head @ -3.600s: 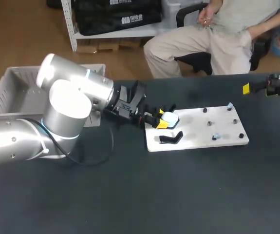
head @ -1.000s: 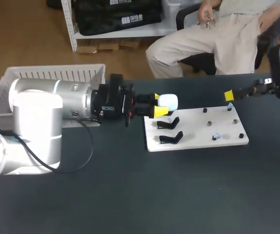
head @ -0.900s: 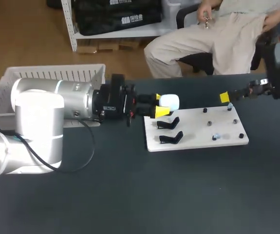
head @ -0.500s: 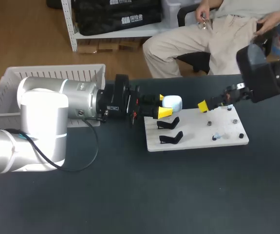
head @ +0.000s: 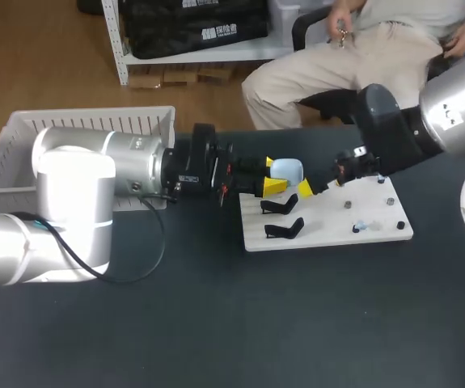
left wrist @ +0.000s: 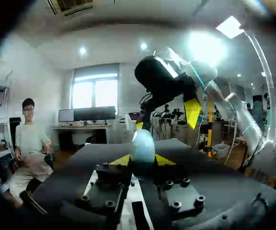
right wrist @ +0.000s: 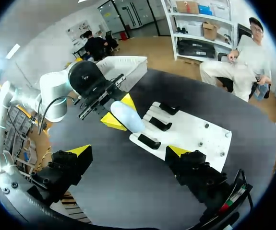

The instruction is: Pick up each earbud case from the left stands, insert the matching earbuds, close the lid, and place the case in the box.

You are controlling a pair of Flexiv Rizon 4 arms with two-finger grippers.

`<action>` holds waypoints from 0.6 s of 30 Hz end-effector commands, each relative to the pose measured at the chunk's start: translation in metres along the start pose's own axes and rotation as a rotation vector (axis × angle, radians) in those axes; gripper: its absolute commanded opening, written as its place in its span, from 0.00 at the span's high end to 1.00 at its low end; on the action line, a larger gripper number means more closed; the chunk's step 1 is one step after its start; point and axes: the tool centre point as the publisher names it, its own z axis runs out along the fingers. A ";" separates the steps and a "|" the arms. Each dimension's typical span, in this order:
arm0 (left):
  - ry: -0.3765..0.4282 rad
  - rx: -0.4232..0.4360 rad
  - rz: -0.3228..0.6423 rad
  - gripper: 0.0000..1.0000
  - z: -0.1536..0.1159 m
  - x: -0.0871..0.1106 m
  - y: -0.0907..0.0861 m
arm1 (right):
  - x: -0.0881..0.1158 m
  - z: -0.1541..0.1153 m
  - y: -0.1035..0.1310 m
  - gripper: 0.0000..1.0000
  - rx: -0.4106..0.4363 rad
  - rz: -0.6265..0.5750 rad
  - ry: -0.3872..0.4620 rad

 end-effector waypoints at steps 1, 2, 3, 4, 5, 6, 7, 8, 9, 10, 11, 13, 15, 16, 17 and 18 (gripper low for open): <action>-0.011 -0.008 0.006 1.00 0.000 0.002 -0.001 | -0.008 0.006 0.000 0.00 -0.001 0.002 0.014; -0.011 -0.008 0.006 1.00 0.000 0.002 -0.001 | -0.009 0.008 0.000 0.00 0.000 0.003 0.016; -0.011 -0.008 0.006 1.00 0.000 0.002 -0.001 | -0.009 0.008 0.000 0.00 0.002 0.004 0.018; -0.011 -0.008 0.006 1.00 0.000 0.002 -0.001 | -0.010 0.010 -0.001 0.00 0.004 0.005 0.021; -0.011 -0.008 0.006 1.00 0.000 0.002 -0.001 | -0.011 0.012 -0.001 0.00 0.007 0.007 0.023; -0.011 -0.008 0.006 1.00 0.000 0.002 -0.001 | -0.012 0.014 -0.002 0.00 0.014 0.008 0.028; -0.011 -0.008 0.006 1.00 0.000 0.002 -0.001 | -0.012 0.016 -0.002 0.00 0.015 0.009 0.029; -0.011 -0.008 0.006 1.00 0.000 0.002 -0.001 | -0.013 0.017 -0.003 0.00 0.015 0.010 0.030; -0.011 -0.008 0.006 1.00 0.000 0.002 -0.001 | -0.013 0.019 -0.003 0.00 0.016 0.013 0.032; -0.011 -0.008 0.006 1.00 0.000 0.002 -0.001 | -0.014 0.020 -0.003 0.00 0.017 0.014 0.033; -0.011 -0.008 0.006 1.00 0.000 0.002 -0.001 | -0.014 0.021 -0.003 0.00 0.019 0.014 0.035; -0.011 -0.008 0.006 1.00 0.000 0.002 -0.001 | -0.016 0.023 -0.004 0.00 0.023 0.014 0.038; -0.011 -0.008 0.006 1.00 0.000 0.002 -0.001 | -0.017 0.026 -0.006 0.00 0.028 0.016 0.041; -0.011 -0.008 0.006 1.00 0.000 0.002 -0.001 | -0.017 0.027 -0.008 0.00 0.031 0.018 0.043; -0.011 -0.008 0.006 1.00 0.000 0.002 -0.001 | -0.018 0.028 -0.009 0.00 0.032 0.019 0.044; -0.011 -0.008 0.006 1.00 0.000 0.002 -0.001 | -0.018 0.029 -0.010 0.00 0.034 0.021 0.044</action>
